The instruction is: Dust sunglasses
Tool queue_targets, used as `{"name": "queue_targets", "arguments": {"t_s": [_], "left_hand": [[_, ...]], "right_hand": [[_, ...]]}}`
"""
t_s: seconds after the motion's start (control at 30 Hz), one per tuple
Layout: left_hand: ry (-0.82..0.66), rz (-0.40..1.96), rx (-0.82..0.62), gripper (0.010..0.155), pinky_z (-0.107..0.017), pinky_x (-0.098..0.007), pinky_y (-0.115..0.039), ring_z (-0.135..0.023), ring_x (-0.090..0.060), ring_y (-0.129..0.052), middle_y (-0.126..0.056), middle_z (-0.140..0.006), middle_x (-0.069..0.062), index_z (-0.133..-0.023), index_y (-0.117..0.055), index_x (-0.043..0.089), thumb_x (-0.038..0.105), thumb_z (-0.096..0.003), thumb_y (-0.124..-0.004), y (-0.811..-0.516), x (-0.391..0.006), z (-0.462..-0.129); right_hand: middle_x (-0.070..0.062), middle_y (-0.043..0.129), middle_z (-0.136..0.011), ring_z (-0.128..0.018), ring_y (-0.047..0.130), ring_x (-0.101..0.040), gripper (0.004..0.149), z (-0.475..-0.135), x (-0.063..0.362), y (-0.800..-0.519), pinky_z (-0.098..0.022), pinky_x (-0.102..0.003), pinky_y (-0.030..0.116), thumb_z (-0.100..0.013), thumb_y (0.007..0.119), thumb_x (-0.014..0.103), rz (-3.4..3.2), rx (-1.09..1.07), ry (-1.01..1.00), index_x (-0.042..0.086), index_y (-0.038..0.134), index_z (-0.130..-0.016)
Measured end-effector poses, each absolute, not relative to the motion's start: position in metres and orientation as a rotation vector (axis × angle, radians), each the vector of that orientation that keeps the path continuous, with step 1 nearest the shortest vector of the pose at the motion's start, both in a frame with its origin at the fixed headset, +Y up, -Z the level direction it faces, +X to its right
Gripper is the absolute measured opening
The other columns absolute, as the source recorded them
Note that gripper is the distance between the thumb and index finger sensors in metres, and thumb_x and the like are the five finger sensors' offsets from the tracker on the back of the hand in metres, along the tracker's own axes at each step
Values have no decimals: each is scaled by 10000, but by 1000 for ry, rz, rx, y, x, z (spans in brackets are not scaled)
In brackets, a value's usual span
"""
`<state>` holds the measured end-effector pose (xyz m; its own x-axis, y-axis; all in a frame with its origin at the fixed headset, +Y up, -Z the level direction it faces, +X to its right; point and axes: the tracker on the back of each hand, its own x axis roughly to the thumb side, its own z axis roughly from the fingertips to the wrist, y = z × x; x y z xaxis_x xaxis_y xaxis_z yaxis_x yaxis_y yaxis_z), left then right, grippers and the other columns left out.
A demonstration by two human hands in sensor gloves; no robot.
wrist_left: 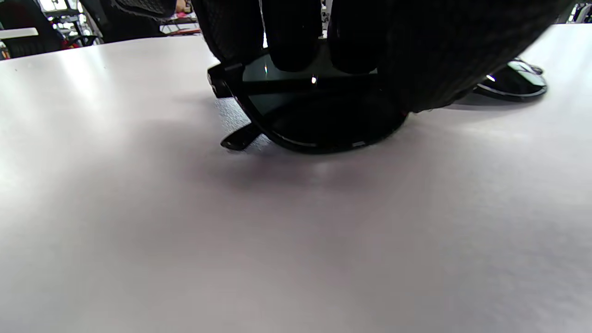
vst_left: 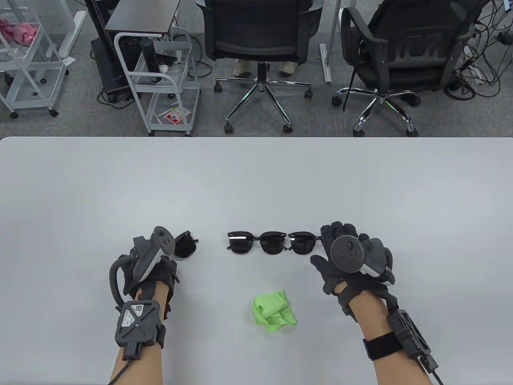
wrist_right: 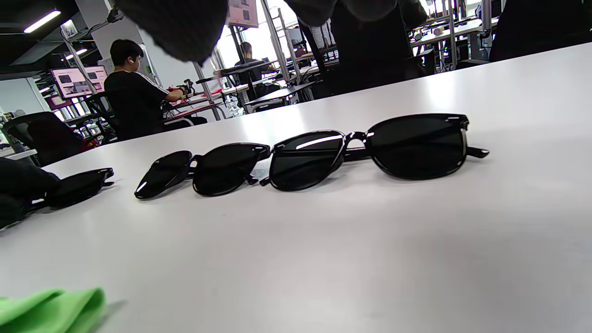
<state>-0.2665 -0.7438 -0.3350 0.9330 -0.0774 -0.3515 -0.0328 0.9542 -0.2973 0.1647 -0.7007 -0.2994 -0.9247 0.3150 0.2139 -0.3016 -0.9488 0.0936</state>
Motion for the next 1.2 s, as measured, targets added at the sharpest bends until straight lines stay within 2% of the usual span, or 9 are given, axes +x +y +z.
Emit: {"name": "queue_targets", "arguments": {"t_s": [0.17, 0.23, 0.37, 0.5, 0.63, 0.77, 0.9, 1.1, 1.2], "left_hand": [[353, -92, -248, 629, -769, -580, -520, -1049, -256, -725, -701, -1085, 103, -961, -763, 440, 598, -357, -839, -745, -262, -338], [341, -141, -202, 547, -767, -570, -544, -1022, -228, -779, -763, -1040, 131, -882, -837, 456, 570, -348, -870, -744, -258, -339], [307, -190, -135, 494, -764, -546, -583, -945, -183, -893, -864, -955, 159, -813, -900, 473, 568, -328, -894, -738, -252, -339], [260, -106, -17, 488, -763, -539, -593, -919, -160, -918, -882, -925, 163, -804, -899, 480, 570, -325, -895, -721, -245, -335], [130, 64, 139, 468, -768, -541, -583, -865, -142, -927, -883, -874, 181, -800, -891, 487, 569, -339, -891, -691, -223, -324], [-47, 138, 186, 455, -771, -552, -563, -882, -142, -897, -870, -873, 185, -794, -900, 489, 557, -344, -899, -671, -186, -309], [-175, 125, 229, 451, -772, -553, -561, -883, -139, -892, -871, -869, 186, -784, -910, 489, 560, -339, -906, -658, -151, -293], [-284, 106, 262, 448, -779, -557, -549, -901, -132, -873, -857, -874, 196, -780, -907, 490, 580, -341, -897, -653, -121, -277], [-306, 102, 261, 443, -780, -562, -548, -901, -132, -875, -855, -874, 196, -774, -909, 486, 590, -343, -890, -654, -114, -274]], "right_hand": [[-293, 416, -1105, -967, 397, -589, 776, -299, 164, -700, -596, -734, 331, -502, 738, 496, 2794, 331, 76, 25, 471, -1059], [-292, 418, -1105, -967, 400, -588, 776, -299, 165, -700, -597, -734, 332, -502, 739, 496, 2793, 331, 76, 26, 473, -1059], [-293, 421, -1105, -965, 401, -591, 771, -299, 166, -699, -597, -734, 332, -502, 740, 496, 2785, 333, 76, 30, 481, -1058], [-291, 430, -1103, -964, 413, -590, 775, -297, 163, -693, -597, -734, 338, -498, 751, 494, 2751, 366, 50, 30, 484, -1058], [-283, 484, -1099, -964, 476, -580, 776, -292, 151, -674, -604, -733, 377, -489, 780, 491, 2701, 455, -52, 35, 503, -1054], [-254, 540, -1101, -973, 532, -561, 776, -285, 123, -656, -618, -737, 409, -465, 834, 473, 2675, 619, -138, 62, 536, -1052], [-208, 561, -1114, -991, 555, -535, 783, -280, 90, -644, -634, -735, 427, -442, 877, 460, 2685, 790, -119, 105, 546, -1056], [-182, 581, -1119, -1001, 588, -510, 855, -280, 60, -648, -651, -735, 427, -389, 943, 466, 2780, 897, -88, 120, 539, -1058], [-178, 630, -1092, -970, 666, -480, 910, -278, 56, -659, -653, -726, 457, -358, 973, 474, 2835, 935, -184, 92, 527, -1053]]}}
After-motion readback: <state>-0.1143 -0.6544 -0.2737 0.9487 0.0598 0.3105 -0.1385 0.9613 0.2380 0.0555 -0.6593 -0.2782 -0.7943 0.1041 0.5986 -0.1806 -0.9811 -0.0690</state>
